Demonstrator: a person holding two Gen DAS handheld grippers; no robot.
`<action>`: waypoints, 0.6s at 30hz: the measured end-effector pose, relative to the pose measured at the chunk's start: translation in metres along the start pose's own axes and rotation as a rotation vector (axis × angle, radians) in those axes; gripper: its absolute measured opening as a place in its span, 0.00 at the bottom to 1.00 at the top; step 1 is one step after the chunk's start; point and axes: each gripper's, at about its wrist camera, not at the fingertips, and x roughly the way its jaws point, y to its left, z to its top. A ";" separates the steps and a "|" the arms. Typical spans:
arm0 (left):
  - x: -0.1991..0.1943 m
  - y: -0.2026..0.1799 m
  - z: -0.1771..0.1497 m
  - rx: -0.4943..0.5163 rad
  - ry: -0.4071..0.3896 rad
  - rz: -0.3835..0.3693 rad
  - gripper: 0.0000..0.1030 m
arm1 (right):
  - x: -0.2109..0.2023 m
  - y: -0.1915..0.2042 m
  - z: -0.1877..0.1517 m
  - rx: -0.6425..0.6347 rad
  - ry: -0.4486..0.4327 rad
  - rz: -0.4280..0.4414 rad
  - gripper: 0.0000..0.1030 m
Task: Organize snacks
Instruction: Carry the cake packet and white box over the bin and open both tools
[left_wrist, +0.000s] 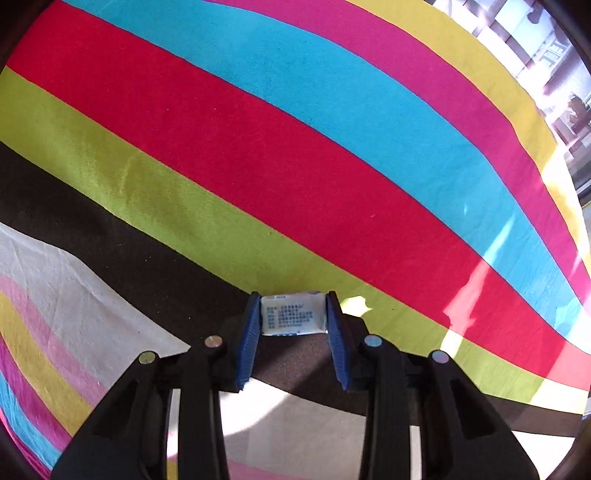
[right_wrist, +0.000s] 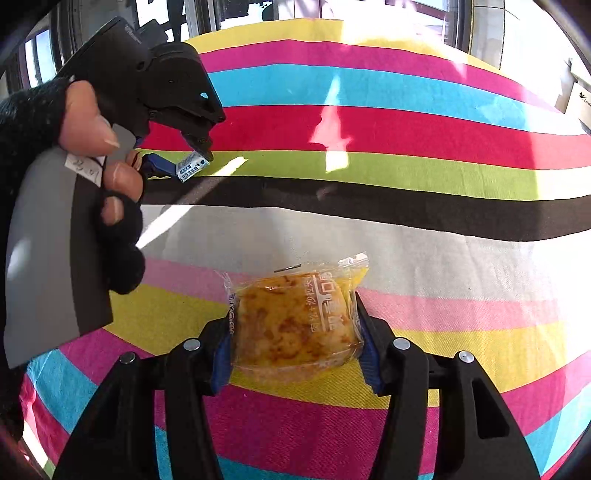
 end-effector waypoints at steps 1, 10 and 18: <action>-0.010 0.011 -0.006 0.053 -0.012 -0.027 0.34 | 0.000 0.000 0.000 0.001 0.000 0.001 0.52; -0.110 0.131 -0.097 0.434 -0.195 -0.181 0.34 | 0.000 -0.002 0.000 -0.001 0.000 -0.001 0.52; -0.163 0.190 -0.174 0.529 -0.260 -0.150 0.34 | -0.008 0.006 -0.003 0.009 0.014 -0.029 0.50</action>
